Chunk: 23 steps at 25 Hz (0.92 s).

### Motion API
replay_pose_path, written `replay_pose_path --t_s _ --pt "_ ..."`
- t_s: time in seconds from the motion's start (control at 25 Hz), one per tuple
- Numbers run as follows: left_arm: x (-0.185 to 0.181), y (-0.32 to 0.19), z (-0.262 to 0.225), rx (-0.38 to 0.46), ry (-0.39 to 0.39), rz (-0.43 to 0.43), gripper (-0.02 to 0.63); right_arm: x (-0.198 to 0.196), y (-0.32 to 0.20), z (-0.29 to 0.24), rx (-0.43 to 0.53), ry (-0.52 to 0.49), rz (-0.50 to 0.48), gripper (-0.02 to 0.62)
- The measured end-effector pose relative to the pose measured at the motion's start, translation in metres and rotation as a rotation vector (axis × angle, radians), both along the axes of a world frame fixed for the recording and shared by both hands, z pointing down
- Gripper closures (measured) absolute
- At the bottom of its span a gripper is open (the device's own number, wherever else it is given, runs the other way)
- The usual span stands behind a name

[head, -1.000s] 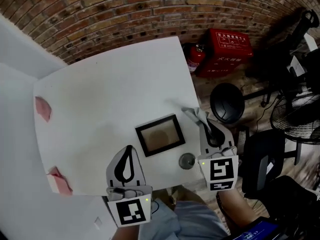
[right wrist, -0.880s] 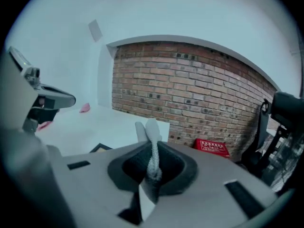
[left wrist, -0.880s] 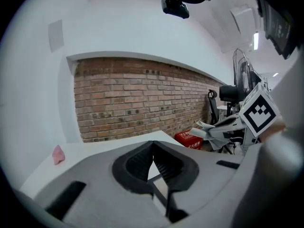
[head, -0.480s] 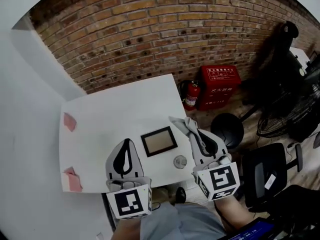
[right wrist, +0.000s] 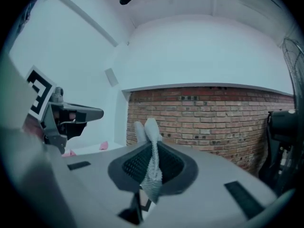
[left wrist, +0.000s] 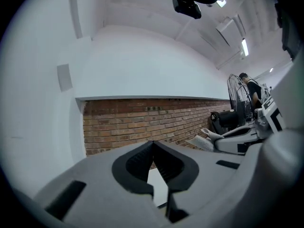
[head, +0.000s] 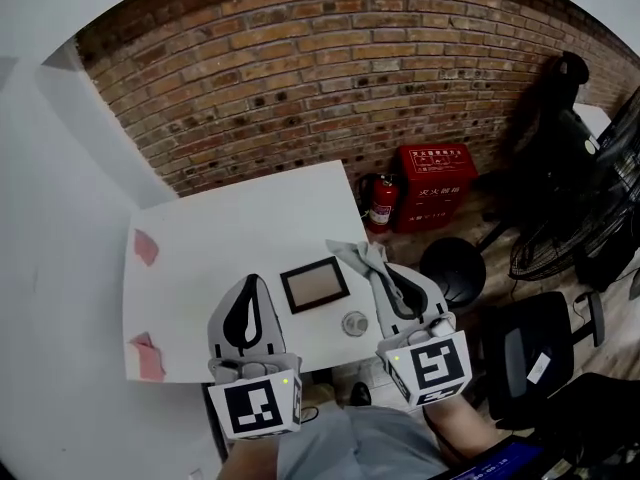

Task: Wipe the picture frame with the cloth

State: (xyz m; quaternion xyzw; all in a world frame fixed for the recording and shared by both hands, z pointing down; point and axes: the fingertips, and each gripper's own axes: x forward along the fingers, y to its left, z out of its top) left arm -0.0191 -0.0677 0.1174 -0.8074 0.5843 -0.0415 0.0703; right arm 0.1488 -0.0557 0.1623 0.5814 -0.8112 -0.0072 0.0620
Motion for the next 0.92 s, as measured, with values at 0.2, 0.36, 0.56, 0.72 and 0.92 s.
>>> replay_pose_path --t_s 0.2,0.36,0.56,0.72,0.92 --pt "0.007 0.002 0.001 0.007 -0.018 0.012 0.597 0.003 0.003 0.000 0.007 -0.001 -0.001 0.569" --pt "0.012 0.003 -0.002 0.019 -0.026 0.021 0.597 0.005 0.004 0.000 0.004 -0.007 0.003 0.569" --pt "0.014 0.002 -0.001 0.018 -0.034 0.025 0.597 0.005 0.003 0.002 0.002 -0.004 0.006 0.569" --pt "0.015 0.001 0.001 0.020 -0.038 0.032 0.597 0.005 0.002 0.002 -0.014 -0.012 0.019 0.569" --pt "0.016 0.000 0.004 0.013 -0.039 0.036 0.597 0.005 0.002 0.005 -0.008 -0.013 0.014 0.569"
